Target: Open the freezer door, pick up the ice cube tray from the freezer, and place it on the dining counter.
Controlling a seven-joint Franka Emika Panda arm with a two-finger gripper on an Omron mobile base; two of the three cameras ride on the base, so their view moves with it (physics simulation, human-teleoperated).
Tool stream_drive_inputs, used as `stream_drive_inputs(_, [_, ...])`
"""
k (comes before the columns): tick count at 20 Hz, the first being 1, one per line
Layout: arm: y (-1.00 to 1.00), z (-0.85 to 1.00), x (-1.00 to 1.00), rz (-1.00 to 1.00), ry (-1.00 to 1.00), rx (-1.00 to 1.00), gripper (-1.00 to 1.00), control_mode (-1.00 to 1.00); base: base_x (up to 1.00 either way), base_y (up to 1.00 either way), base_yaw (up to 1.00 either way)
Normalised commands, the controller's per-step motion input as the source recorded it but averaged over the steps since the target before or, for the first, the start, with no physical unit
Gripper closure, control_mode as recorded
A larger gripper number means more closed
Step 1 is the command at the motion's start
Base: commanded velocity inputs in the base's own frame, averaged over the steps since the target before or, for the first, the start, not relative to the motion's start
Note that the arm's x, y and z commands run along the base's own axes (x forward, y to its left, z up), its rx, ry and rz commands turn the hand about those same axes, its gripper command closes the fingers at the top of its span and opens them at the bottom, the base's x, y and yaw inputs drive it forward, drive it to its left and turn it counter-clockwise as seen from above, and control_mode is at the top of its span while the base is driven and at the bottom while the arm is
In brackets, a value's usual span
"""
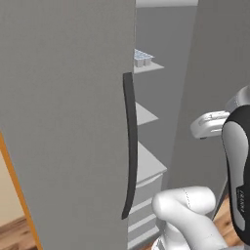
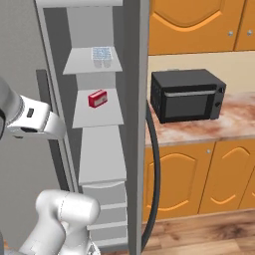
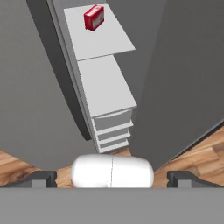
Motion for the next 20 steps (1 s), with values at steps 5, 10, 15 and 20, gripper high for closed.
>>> stream_drive_inputs(5, [0.0, 0.0, 0.0, 0.0, 0.0, 0.0, -1.0, 1.0, 0.47, -0.2, -0.08])
stream_drive_inputs(10, [0.0, 0.0, 0.0, 0.0, 0.0, 0.0, -1.0, 1.0, 0.69, -0.06, -0.05])
stream_drive_inputs(15, [0.0, 0.0, 0.0, 0.0, 0.0, 0.0, -1.0, 1.0, 0.74, -0.03, -0.06])
stream_drive_inputs(20, [0.0, 0.0, 0.0, 0.0, 0.0, 0.0, -1.0, 1.0, 0.6, -0.18, -0.03])
